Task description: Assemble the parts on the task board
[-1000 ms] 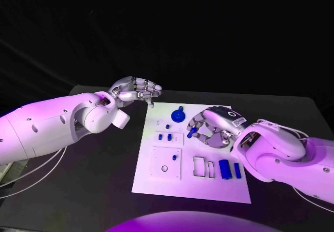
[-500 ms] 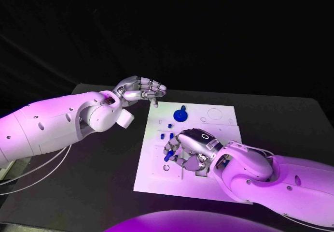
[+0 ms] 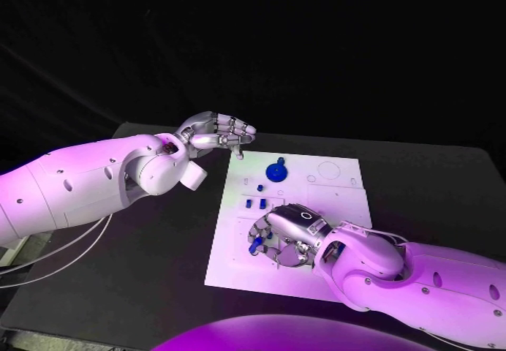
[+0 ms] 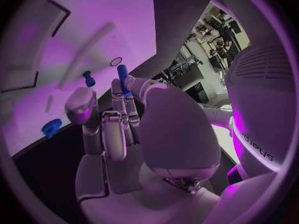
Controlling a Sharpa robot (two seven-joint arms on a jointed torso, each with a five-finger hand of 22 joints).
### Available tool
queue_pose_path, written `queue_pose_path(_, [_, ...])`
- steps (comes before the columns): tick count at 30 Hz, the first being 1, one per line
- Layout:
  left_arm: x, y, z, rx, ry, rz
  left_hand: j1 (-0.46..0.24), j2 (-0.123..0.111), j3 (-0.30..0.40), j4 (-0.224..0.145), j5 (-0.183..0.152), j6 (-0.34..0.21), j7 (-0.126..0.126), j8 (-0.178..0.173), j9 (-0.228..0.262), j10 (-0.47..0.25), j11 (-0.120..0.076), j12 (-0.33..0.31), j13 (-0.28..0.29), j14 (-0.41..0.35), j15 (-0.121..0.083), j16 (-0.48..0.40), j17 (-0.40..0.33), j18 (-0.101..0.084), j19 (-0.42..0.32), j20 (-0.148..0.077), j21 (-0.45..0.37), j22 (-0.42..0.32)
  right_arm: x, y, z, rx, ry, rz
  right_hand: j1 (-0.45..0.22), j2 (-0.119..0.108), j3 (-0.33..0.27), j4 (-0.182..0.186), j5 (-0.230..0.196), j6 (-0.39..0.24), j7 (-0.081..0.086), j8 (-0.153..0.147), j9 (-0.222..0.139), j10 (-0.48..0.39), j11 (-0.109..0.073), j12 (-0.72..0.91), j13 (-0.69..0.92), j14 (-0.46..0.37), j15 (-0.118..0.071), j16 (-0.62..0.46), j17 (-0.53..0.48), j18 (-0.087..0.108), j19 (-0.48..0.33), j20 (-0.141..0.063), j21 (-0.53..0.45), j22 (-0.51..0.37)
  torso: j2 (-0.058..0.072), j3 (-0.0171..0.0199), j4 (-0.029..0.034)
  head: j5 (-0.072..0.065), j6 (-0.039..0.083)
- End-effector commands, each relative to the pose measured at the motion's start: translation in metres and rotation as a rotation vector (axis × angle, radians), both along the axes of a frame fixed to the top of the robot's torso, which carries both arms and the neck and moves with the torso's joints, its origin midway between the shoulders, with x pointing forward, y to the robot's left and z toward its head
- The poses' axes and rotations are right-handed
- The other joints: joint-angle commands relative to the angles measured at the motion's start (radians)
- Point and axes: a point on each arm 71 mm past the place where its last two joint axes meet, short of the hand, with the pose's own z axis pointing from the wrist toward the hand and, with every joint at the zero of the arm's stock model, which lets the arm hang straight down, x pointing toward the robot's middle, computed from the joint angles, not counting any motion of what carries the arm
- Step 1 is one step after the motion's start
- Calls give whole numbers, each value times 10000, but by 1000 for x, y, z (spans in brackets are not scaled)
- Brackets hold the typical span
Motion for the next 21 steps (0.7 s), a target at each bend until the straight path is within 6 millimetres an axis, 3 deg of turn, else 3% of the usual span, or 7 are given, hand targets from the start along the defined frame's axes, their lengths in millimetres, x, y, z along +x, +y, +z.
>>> queue_pose_path(1, [-1,-2,1,-65,-6,-186,21,55,13,-30,41,-74,368,30,-5,-53,7,36,0,-50,-16,9,-13,141,-52,23,-15,-2,-2,2,-2,-364,-120,208,31,122,-1,-51,65,15,61,210,1067,465,-382,-26,4,598,-76,40,221,-74,-32,-48,-15,2,7,2,12,19,-7])
queue_pose_path(21, [-2,-1,1,-45,4,-155,14,50,14,-26,34,-86,374,47,-8,-68,12,58,-1,-57,-12,13,-14,137,-55,24,-8,3,2,2,-10,-1234,-172,-132,12,129,-3,-71,68,3,66,219,1079,468,-377,-34,4,591,-73,26,181,-69,-43,-47,-47,-14,-3,-4,13,51,-62])
